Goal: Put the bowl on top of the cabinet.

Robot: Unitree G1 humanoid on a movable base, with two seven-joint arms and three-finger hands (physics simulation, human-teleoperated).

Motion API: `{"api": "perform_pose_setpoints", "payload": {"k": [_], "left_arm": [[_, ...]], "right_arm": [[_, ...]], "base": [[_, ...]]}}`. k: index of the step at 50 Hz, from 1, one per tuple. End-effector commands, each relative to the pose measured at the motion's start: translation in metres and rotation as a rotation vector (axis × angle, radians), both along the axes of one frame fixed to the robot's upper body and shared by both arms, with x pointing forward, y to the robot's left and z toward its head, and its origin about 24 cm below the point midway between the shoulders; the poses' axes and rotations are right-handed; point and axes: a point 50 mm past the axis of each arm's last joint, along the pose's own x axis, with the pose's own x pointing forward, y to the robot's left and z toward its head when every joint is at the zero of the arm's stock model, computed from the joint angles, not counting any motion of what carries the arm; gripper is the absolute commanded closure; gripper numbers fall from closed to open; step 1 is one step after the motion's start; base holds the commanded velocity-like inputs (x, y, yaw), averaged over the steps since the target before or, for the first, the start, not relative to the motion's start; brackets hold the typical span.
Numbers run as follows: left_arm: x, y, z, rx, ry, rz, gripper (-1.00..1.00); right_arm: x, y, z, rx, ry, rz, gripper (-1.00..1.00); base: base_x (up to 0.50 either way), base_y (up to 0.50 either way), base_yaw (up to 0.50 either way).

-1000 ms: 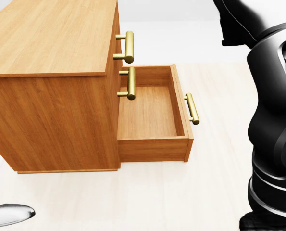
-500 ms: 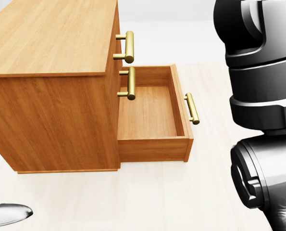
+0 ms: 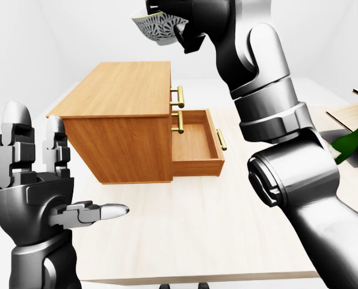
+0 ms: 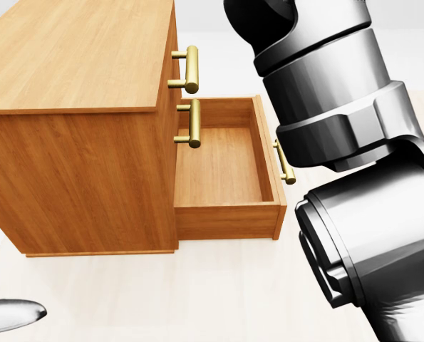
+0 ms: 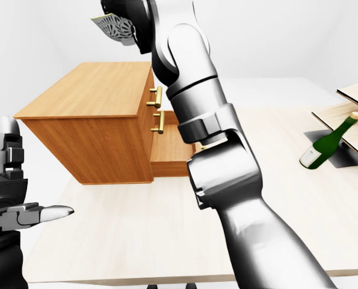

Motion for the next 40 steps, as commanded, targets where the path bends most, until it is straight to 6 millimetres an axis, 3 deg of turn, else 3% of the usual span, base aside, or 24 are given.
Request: {"api": "perform_pose_setpoints", "payload": {"k": [1, 12, 26, 40], "left_arm": [[0.001, -0.001, -0.001, 0.0, 0.004, -0.002, -1.0], [-0.002, -0.001, 0.001, 0.003, -0.005, -0.003, -1.0], [-0.001, 0.001, 0.001, 0.0, -0.008, 0.001, -1.0], [-0.001, 0.001, 0.002, -0.001, -0.013, 0.001, -1.0]], "right_arm": [[-0.008, 0.025, -0.005, -0.082, -0.026, 0.06, 1.0], [-0.02, 0.042, -0.009, -0.068, -0.048, 0.136, 1.0], [-0.02, 0.048, -0.02, -0.079, -0.035, 0.165, 1.0], [-0.013, 0.033, -0.037, -0.056, -0.015, 0.136, 1.0]], "base": [[0.0, 0.0, 0.0], [0.0, 0.0, 0.0], [0.0, 0.0, 0.0], [0.0, 0.0, 0.0]]}}
